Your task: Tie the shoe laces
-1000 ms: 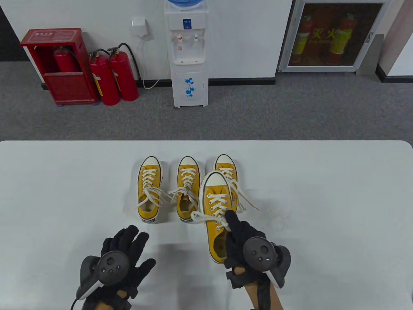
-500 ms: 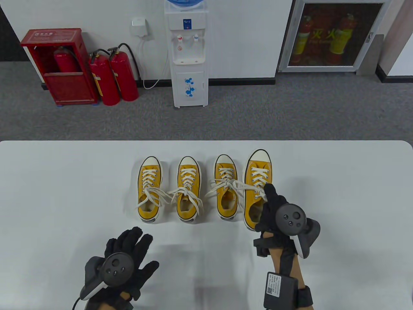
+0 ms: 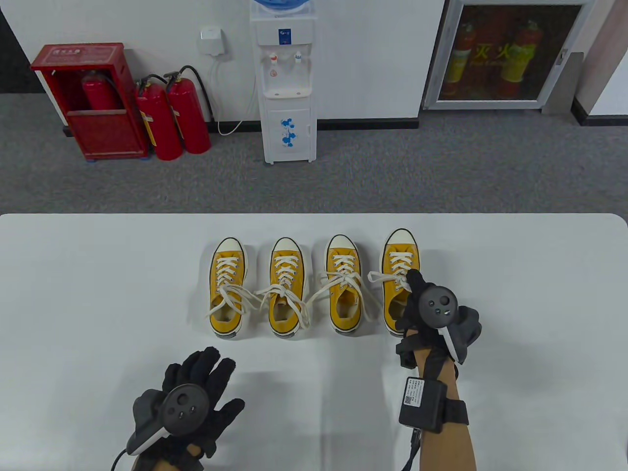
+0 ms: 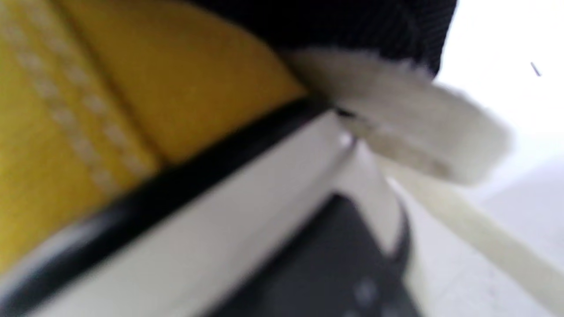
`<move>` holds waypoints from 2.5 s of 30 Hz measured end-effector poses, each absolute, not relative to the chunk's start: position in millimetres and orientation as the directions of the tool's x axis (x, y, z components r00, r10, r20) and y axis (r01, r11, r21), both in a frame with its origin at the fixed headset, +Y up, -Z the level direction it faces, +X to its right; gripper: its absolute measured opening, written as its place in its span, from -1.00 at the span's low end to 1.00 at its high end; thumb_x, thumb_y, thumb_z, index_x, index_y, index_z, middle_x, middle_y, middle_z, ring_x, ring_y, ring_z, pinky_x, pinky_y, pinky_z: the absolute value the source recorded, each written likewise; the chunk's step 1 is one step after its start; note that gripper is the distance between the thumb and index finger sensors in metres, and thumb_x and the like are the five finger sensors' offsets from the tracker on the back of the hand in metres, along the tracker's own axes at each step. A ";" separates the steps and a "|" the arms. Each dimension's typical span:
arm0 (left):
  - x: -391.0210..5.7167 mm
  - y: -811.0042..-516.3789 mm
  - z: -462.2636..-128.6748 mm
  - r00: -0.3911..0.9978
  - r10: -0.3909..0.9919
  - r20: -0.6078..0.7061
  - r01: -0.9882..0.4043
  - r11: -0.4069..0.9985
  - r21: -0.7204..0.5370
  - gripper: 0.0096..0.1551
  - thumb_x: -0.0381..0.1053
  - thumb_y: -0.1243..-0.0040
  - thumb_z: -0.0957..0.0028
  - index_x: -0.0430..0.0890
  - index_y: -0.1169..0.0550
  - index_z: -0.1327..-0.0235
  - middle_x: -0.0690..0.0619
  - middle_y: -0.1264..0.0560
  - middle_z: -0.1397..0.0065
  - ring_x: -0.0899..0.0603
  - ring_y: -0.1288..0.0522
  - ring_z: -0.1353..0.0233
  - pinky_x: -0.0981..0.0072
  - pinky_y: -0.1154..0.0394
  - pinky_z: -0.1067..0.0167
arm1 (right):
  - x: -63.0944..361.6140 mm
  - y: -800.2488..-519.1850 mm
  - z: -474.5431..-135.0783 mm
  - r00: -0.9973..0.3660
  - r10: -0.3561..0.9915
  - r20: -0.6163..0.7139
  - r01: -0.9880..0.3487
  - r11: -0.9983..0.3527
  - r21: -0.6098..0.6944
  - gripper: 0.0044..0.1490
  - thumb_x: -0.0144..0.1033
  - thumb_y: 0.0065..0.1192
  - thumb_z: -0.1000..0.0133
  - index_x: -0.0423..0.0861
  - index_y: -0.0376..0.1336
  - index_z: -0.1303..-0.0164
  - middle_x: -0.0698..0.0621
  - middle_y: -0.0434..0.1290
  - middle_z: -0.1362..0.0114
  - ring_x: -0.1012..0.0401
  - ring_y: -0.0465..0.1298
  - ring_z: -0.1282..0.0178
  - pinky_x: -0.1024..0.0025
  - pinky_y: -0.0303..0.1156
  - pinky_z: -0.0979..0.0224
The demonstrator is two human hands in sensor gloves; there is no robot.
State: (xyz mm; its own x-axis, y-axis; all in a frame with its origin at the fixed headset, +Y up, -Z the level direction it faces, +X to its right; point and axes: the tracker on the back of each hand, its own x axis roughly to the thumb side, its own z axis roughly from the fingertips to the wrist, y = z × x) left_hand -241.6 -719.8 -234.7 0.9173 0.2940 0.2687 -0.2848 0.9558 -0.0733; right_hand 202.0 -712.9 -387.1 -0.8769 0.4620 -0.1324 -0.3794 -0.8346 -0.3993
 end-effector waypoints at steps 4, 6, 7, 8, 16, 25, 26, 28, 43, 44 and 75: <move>-240.7 -719.0 -234.4 0.919 0.287 0.271 -0.278 0.958 -0.071 -0.04 0.45 -0.10 0.01 0.07 -0.23 -0.65 -0.18 -0.05 -0.79 -0.47 -0.07 -0.74 -0.61 0.07 -0.46 | 205.8 -722.2 -396.7 -0.866 0.478 -0.146 -0.395 -0.833 -0.387 -0.37 -0.37 0.36 -0.01 0.03 0.38 -0.36 -0.07 0.60 -0.17 0.17 0.64 0.27 0.01 0.46 -0.33; -240.7 -718.3 -234.2 0.919 0.287 0.272 -0.279 0.958 -0.067 -0.04 0.45 -0.10 0.01 0.07 -0.23 -0.65 -0.18 -0.05 -0.79 -0.47 -0.07 -0.73 -0.62 0.07 -0.46 | 208.0 -726.2 -400.3 -0.867 0.476 -0.146 -0.394 -0.836 -0.381 -0.37 -0.37 0.36 0.00 0.03 0.39 -0.36 -0.07 0.61 -0.17 0.17 0.64 0.27 0.01 0.46 -0.33; -240.5 -718.0 -233.9 0.918 0.286 0.273 -0.279 0.958 -0.064 -0.04 0.45 -0.10 0.01 0.07 -0.23 -0.64 -0.18 -0.05 -0.79 -0.47 -0.07 -0.73 -0.61 0.07 -0.46 | 209.3 -728.3 -402.0 -0.865 0.479 -0.147 -0.399 -0.836 -0.376 -0.37 -0.37 0.36 0.00 0.04 0.39 -0.35 -0.06 0.60 -0.18 0.16 0.64 0.26 0.01 0.46 -0.34; -240.2 -717.9 -233.8 0.918 0.284 0.275 -0.278 0.959 -0.063 -0.04 0.45 -0.10 0.01 0.07 -0.24 -0.64 -0.18 -0.05 -0.79 -0.47 -0.07 -0.73 -0.61 0.07 -0.46 | 210.8 -730.4 -403.3 -0.862 0.485 -0.148 -0.406 -0.835 -0.372 -0.37 -0.37 0.36 0.00 0.04 0.39 -0.35 -0.06 0.60 -0.18 0.16 0.64 0.25 0.01 0.46 -0.34; -238.9 -717.9 -233.5 0.918 0.280 0.279 -0.272 0.960 -0.068 -0.04 0.45 -0.10 0.01 0.07 -0.24 -0.64 -0.19 -0.05 -0.79 -0.47 -0.07 -0.73 -0.61 0.07 -0.46 | 224.0 -748.1 -405.1 -0.836 0.513 -0.195 -0.430 -0.833 -0.348 -0.37 -0.39 0.37 0.01 0.06 0.40 -0.33 0.00 0.58 -0.23 0.13 0.67 0.12 -0.06 0.43 -0.38; -235.5 -719.4 -233.1 0.916 0.277 0.290 -0.265 0.961 -0.080 -0.04 0.45 -0.10 0.01 0.07 -0.24 -0.64 -0.18 -0.06 -0.79 -0.47 -0.07 -0.73 -0.61 0.07 -0.46 | 228.0 -743.1 -391.9 -0.835 0.501 -0.228 -0.433 -0.854 -0.290 -0.29 -0.25 0.36 -0.02 -0.01 0.30 -0.44 -0.03 0.50 -0.37 0.07 0.64 -0.09 -0.15 0.36 -0.40; -235.1 -719.5 -233.0 0.916 0.276 0.290 -0.264 0.961 -0.082 -0.04 0.45 -0.09 0.00 0.07 -0.23 -0.64 -0.19 -0.05 -0.79 -0.47 -0.07 -0.73 -0.61 0.07 -0.46 | 227.6 -739.4 -388.6 -0.840 0.497 -0.217 -0.427 -0.853 -0.299 -0.28 -0.21 0.35 -0.03 -0.01 0.29 -0.45 -0.03 0.48 -0.39 0.05 0.63 -0.12 -0.16 0.34 -0.41; -234.7 -719.3 -232.6 0.915 0.277 0.292 -0.266 0.961 -0.078 -0.04 0.45 -0.09 0.01 0.07 -0.23 -0.64 -0.18 -0.05 -0.79 -0.47 -0.07 -0.73 -0.61 0.07 -0.46 | 225.8 -732.3 -382.7 -0.842 0.501 -0.202 -0.435 -0.851 -0.294 -0.24 -0.15 0.34 -0.03 -0.03 0.26 -0.48 -0.06 0.42 -0.45 0.01 0.58 -0.22 -0.19 0.30 -0.43; -227.5 -720.9 -229.8 0.903 0.284 0.322 -0.270 0.959 -0.089 -0.03 0.46 -0.09 0.01 0.08 -0.22 -0.65 -0.17 -0.04 -0.79 -0.47 -0.06 -0.74 -0.62 0.08 -0.46 | 160.6 -685.3 -313.9 -0.938 0.347 0.022 -0.343 -0.916 -0.209 0.09 0.29 0.27 0.04 -0.03 0.06 -0.63 -0.06 -0.05 -0.72 -0.20 0.05 -0.72 -0.41 -0.08 -0.57; -227.4 -721.0 -229.8 0.901 0.288 0.323 -0.274 0.957 -0.091 -0.03 0.46 -0.09 0.01 0.08 -0.22 -0.65 -0.17 -0.04 -0.79 -0.47 -0.05 -0.74 -0.62 0.08 -0.46 | 156.2 -685.3 -310.7 -0.939 0.343 0.033 -0.343 -0.916 -0.210 0.10 0.30 0.27 0.04 -0.03 0.07 -0.63 -0.06 -0.04 -0.72 -0.21 0.05 -0.72 -0.41 -0.08 -0.57; -219.5 -726.4 -230.4 0.907 0.279 0.315 -0.259 0.960 -0.106 -0.02 0.47 -0.08 0.02 0.09 -0.20 -0.64 -0.16 -0.01 -0.79 -0.45 -0.02 -0.75 -0.62 0.12 -0.46 | 47.9 -736.7 -231.7 -0.875 0.286 0.390 -0.341 -0.937 -0.078 0.16 0.36 0.23 0.06 0.02 -0.02 -0.66 -0.02 -0.14 -0.75 -0.21 -0.05 -0.75 -0.44 -0.19 -0.57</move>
State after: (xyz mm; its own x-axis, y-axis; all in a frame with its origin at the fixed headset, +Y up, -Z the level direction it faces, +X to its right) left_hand -219.5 -726.4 -230.4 0.9070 0.2794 0.3151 -0.2589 0.9601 -0.1061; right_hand 47.9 -736.7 -231.7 -0.8749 0.2865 0.3904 -0.3414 -0.9367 -0.0777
